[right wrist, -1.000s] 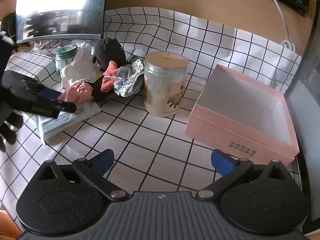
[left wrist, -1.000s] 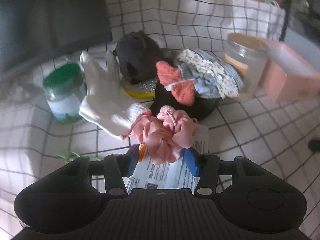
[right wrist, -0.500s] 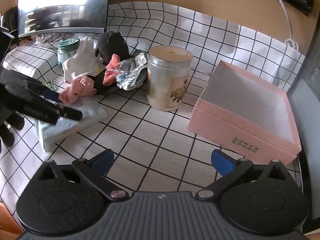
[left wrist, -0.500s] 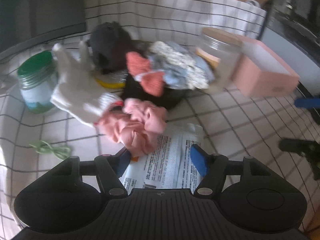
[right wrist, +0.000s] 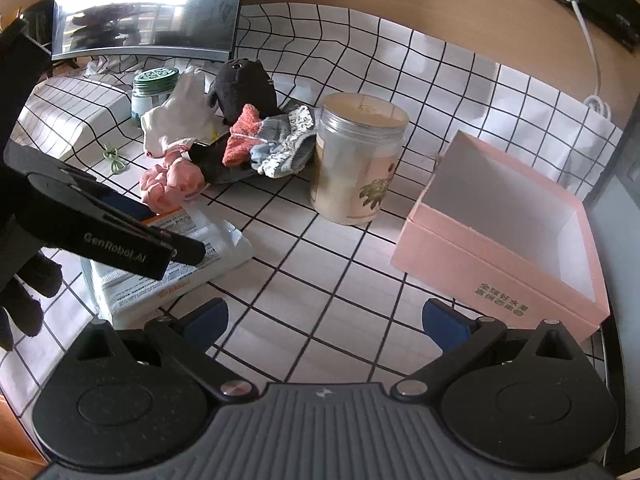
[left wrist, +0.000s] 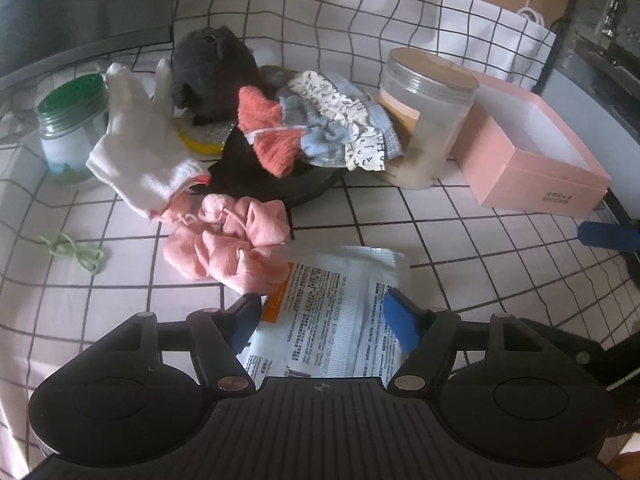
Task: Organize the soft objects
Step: 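Move the left tool to the white packet and close on it, then lift the white packet with the left tool while the right tool reaches toward the green cord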
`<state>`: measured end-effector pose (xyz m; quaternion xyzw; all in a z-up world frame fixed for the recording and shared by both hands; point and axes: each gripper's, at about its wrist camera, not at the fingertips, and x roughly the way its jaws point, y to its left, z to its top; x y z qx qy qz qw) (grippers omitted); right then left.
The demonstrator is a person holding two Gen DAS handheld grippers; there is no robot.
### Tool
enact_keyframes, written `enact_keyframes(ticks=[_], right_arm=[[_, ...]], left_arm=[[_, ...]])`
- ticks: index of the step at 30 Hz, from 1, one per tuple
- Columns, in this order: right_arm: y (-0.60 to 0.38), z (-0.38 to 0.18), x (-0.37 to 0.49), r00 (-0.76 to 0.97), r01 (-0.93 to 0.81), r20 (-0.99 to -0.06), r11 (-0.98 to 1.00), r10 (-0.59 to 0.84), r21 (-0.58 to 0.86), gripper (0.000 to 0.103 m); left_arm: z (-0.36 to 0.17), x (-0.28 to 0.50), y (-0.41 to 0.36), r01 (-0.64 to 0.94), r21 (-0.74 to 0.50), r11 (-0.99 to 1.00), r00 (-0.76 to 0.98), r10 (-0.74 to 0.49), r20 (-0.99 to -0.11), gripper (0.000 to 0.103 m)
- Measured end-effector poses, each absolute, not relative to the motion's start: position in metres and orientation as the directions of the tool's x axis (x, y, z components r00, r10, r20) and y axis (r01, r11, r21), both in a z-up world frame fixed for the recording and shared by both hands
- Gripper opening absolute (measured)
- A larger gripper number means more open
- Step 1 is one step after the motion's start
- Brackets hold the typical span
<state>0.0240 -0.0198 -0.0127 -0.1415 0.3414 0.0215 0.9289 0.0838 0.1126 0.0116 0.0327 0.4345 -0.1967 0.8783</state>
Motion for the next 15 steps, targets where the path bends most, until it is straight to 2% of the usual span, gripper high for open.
enact_keyframes(ticks=[6,15], right_arm=[[-0.031,-0.015,0.020,0.762,-0.117,-0.645,0.967,-0.058,-0.225,0.103],[-0.047,-0.019,0.015,0.767,-0.101,-0.639,0.973,-0.059,-0.210,0.103]], left_arm=[[0.012,0.085,0.105,0.350,-0.145,0.925,0.532,-0.324,-0.782,0.073],[0.012,0.077,0.085,0.367,-0.071,0.928,0.579,-0.287,-0.763,0.074]])
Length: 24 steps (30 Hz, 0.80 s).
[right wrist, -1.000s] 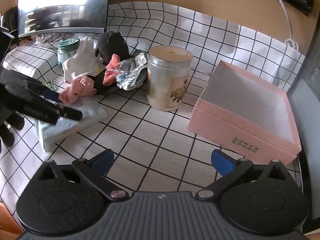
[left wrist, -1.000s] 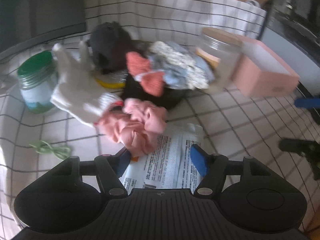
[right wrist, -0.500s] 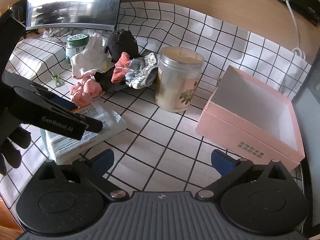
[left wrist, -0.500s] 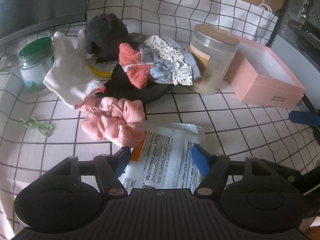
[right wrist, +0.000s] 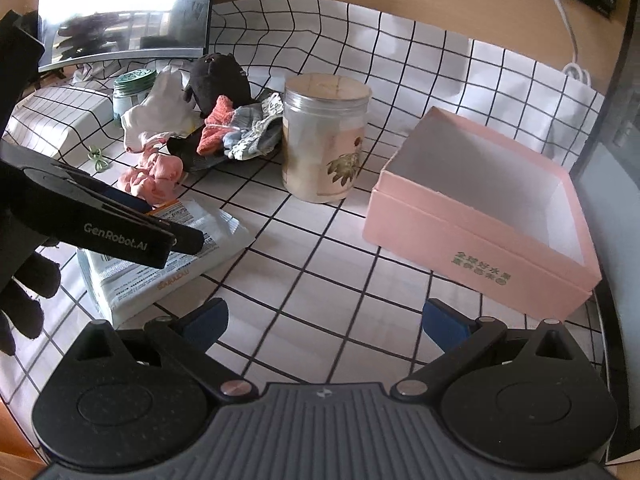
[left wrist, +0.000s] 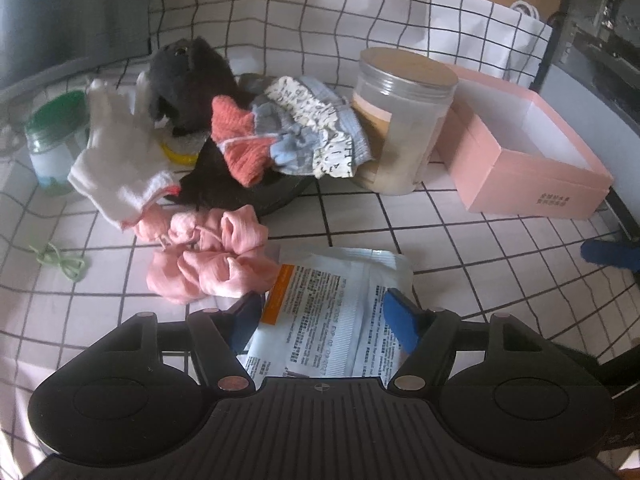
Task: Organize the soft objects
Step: 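Lift the white packet with the left tool while the right tool reaches toward the green cord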
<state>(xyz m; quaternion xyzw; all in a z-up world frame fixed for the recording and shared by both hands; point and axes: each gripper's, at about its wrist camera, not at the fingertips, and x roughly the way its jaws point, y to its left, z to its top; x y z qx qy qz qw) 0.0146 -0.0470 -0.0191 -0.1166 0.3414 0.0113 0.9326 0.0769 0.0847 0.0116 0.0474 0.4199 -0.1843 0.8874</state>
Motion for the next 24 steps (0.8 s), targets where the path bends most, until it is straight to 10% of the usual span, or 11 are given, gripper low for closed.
enact_keyframes(ticks=[24], right_arm=[[-0.079,-0.029,0.010,0.758,-0.086,-0.649,0.979,-0.056,-0.184,0.103]], left_arm=[[0.009,0.027,0.049,0.674,0.159,0.721,0.565,-0.365,-0.740,0.070]])
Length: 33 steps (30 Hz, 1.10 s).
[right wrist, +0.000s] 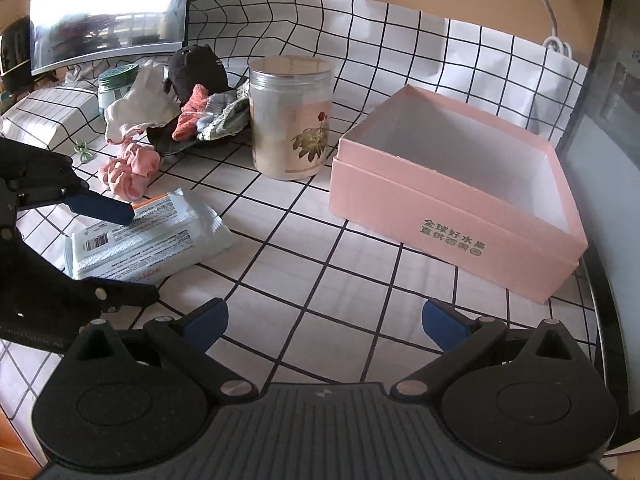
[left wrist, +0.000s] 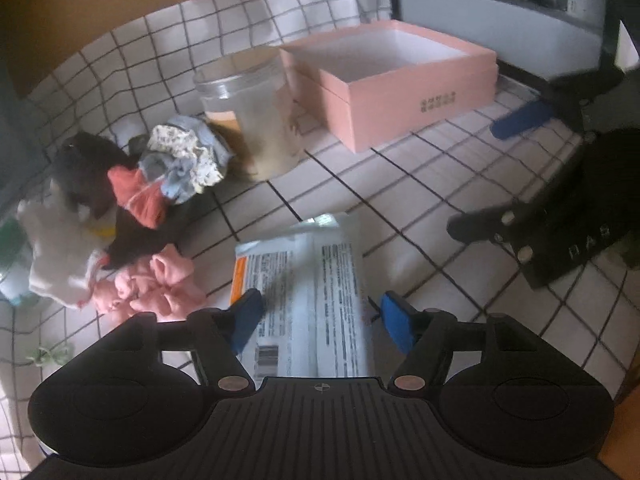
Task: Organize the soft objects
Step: 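Lift the white packet with the left tool while the right tool reaches toward the green cord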
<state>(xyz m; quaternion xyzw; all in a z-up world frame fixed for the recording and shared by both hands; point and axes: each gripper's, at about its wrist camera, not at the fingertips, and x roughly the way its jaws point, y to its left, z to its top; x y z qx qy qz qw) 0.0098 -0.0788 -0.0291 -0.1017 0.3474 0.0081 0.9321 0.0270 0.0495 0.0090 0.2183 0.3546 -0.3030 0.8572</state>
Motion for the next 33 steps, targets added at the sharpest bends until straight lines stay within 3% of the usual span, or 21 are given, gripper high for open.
enact_keyframes(ticks=[5,13,21,26,33], right_arm=[[-0.081,-0.030,0.009,0.754,-0.081,-0.654,0.981,-0.056,-0.177,0.103],[-0.080,-0.034,0.008,0.745,-0.090,-0.666,0.981,-0.047,-0.171,0.103],[-0.079,-0.033,0.013,0.741,-0.092,-0.669,0.979,-0.055,-0.183,0.103],[-0.074,-0.022,0.024,0.764,-0.100,-0.644,0.977,-0.045,-0.188,0.103],[-0.026,-0.001,0.055,0.806,-0.239,-0.589,0.943,0.059,-0.232,0.102]], left_arm=[[0.011,0.040,0.059,0.593,0.134,0.794,0.591,-0.317,-0.741,0.073],[0.004,0.061,0.063,0.542,0.077,0.837,0.567,-0.296,-0.769,0.088],[0.002,0.067,0.069,0.505,0.004,0.863,0.550,-0.318,-0.773,0.083],[0.008,0.060,0.084,0.473,-0.110,0.874,0.514,-0.376,-0.771,0.081],[0.029,0.035,0.146,0.351,-0.175,0.920,0.561,-0.356,-0.748,0.081]])
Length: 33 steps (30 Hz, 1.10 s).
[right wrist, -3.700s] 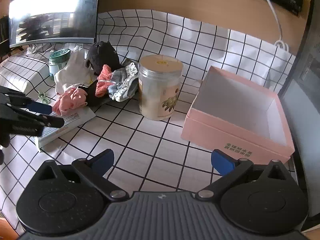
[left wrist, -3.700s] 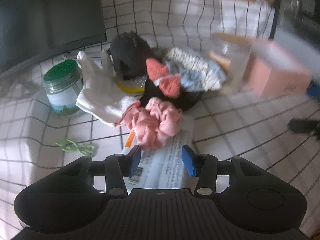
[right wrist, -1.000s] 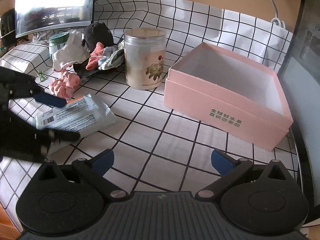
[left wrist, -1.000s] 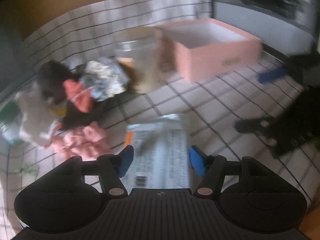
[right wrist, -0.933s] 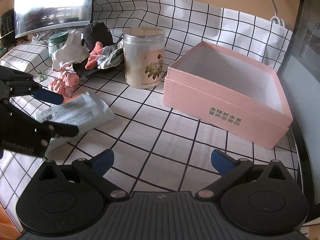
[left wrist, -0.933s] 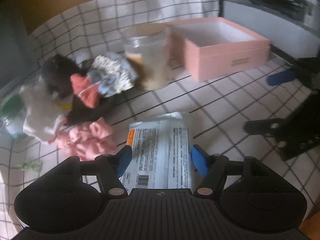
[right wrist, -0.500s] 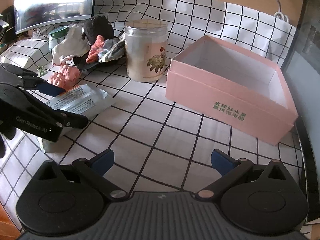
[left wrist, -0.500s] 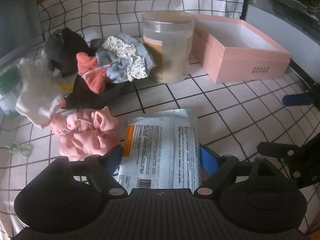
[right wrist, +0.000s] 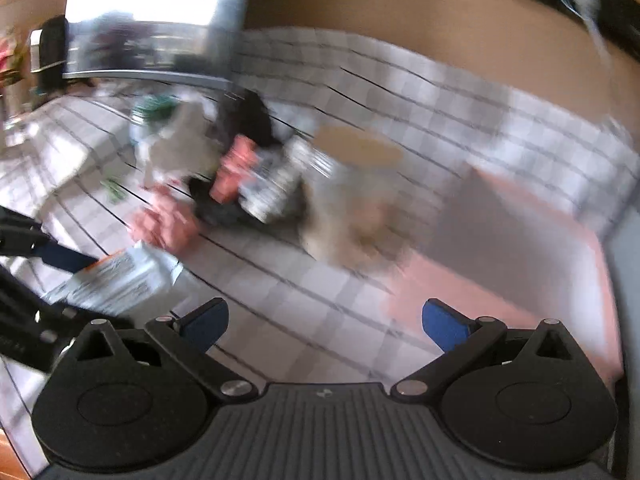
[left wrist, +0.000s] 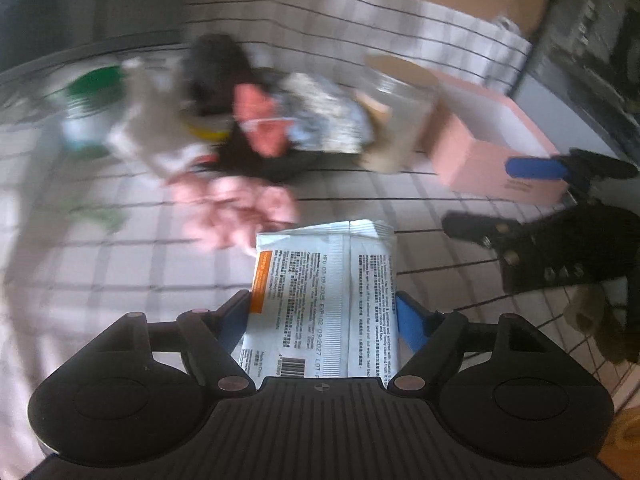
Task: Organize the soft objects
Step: 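Lift the white packet with the left tool while the right tool reaches toward the green cord, then grasp the green cord with the right tool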
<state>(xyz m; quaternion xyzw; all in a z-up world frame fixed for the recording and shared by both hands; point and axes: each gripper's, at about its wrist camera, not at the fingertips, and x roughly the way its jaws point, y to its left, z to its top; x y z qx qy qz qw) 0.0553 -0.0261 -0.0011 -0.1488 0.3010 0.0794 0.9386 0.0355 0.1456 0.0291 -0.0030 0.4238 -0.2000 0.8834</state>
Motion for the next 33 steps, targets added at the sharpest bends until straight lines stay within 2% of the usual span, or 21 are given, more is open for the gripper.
enact_keyframes(ticks=[5,10,13,15,21,23,25,29,33], right_arm=[[0.038,0.006,0.083,0.772,-0.426,-0.597,0.875,0.219,-0.230,0.090],[0.119,-0.004,0.110,0.674,-0.613,-0.654,0.754,0.342,-0.237,0.057],[0.164,-0.015,0.129,0.649,-0.670,-0.667,0.692,0.368,-0.270,0.052],[0.182,-0.020,0.148,0.639,-0.675,-0.681,0.686,0.359,-0.271,0.045],[0.211,-0.038,0.207,0.574,-0.670,-0.746,0.717,0.337,-0.191,0.044],[0.213,-0.046,0.214,0.560,-0.672,-0.764,0.715,0.321,-0.193,0.041],[0.214,-0.045,0.213,0.541,-0.693,-0.769,0.698,0.341,-0.178,0.020],[0.217,-0.034,0.207,0.524,-0.705,-0.768,0.693,0.368,-0.150,0.020],[0.205,0.001,0.195,0.568,-0.683,-0.717,0.718,0.404,-0.136,0.020]], left_arm=[[0.045,0.020,0.213,0.171,-0.176,0.969,0.647,-0.245,-0.722,0.081],[0.052,0.009,0.280,-0.008,-0.184,0.983,0.700,-0.126,-0.703,0.081],[0.054,0.006,0.310,-0.074,-0.180,0.981,0.717,-0.073,-0.694,0.081],[0.055,0.004,0.323,-0.101,-0.188,0.977,0.725,-0.057,-0.686,0.081],[0.056,-0.001,0.351,-0.126,-0.219,0.968,0.743,-0.054,-0.667,0.081],[0.054,-0.001,0.358,-0.133,-0.241,0.961,0.746,-0.063,-0.663,0.081],[0.050,0.001,0.363,-0.138,-0.262,0.955,0.746,-0.073,-0.662,0.081],[0.048,0.011,0.366,-0.129,-0.270,0.954,0.745,-0.087,-0.661,0.081],[0.061,0.030,0.364,-0.095,-0.260,0.961,0.766,-0.097,-0.636,0.081]])
